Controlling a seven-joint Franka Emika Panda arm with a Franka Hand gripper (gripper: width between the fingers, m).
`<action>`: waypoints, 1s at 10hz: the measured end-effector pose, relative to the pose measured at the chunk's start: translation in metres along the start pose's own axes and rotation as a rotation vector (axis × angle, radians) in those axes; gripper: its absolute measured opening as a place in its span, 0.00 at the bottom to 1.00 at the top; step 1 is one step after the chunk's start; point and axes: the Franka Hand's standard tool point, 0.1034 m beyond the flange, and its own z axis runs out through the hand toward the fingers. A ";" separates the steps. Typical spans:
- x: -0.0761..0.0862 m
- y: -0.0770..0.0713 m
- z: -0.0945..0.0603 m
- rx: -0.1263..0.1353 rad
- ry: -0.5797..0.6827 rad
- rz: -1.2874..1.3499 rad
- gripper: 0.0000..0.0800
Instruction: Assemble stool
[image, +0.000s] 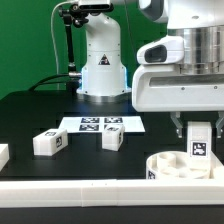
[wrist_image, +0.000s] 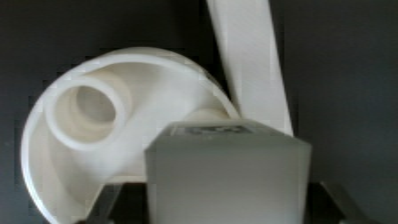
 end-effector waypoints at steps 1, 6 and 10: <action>0.000 0.000 0.000 0.003 -0.001 0.063 0.43; 0.004 0.000 -0.001 0.098 -0.022 0.495 0.43; 0.003 -0.006 -0.001 0.159 -0.048 0.882 0.43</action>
Offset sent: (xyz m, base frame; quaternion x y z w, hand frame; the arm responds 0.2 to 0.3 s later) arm -0.0121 -0.0084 -0.0082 0.0682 -0.0343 0.3101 0.9476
